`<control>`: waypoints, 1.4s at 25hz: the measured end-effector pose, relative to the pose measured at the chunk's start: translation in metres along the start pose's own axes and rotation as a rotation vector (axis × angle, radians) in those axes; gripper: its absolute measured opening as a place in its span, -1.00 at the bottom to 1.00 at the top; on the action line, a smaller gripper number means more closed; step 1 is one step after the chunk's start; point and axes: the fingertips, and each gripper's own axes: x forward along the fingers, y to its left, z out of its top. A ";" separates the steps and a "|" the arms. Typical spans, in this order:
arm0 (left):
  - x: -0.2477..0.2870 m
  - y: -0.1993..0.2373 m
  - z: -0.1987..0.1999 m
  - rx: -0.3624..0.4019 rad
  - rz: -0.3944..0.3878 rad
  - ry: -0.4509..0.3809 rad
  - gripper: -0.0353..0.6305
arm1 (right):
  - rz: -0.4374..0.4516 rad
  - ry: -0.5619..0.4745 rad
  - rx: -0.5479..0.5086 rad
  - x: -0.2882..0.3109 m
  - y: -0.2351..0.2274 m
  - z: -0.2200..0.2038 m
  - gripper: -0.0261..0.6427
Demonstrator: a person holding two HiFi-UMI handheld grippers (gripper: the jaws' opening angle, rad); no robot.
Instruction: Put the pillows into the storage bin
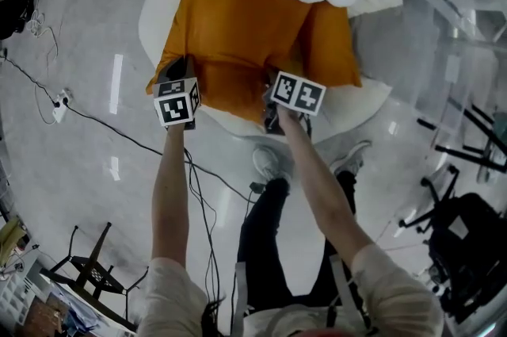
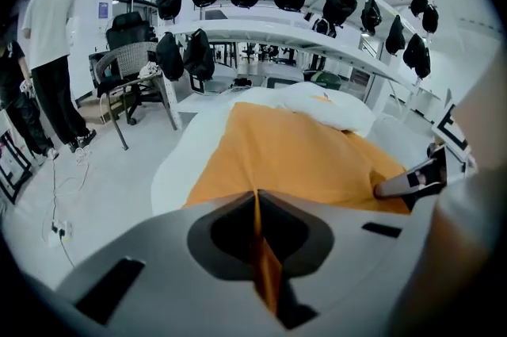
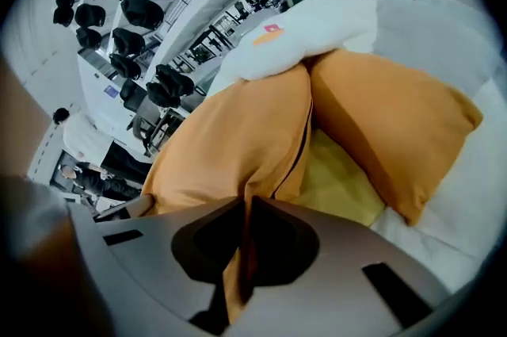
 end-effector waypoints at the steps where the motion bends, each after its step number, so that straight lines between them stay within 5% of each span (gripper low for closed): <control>1: -0.013 -0.006 0.002 -0.013 -0.007 0.002 -0.86 | -0.019 0.004 -0.014 -0.013 0.001 0.000 -0.87; 11: -0.170 -0.057 0.081 -0.120 0.058 -0.094 -0.86 | -0.107 0.037 -0.228 -0.159 0.053 0.040 -0.88; 23: -0.406 -0.132 0.117 -0.251 0.168 -0.252 -0.86 | -0.009 -0.028 -0.437 -0.379 0.130 0.048 -0.88; 29: -0.462 -0.165 0.149 -0.290 0.179 -0.391 -0.86 | -0.002 -0.159 -0.577 -0.448 0.154 0.085 -0.88; 35: -0.483 -0.211 0.191 -0.241 0.219 -0.490 -0.86 | 0.034 -0.265 -0.616 -0.492 0.143 0.125 -0.88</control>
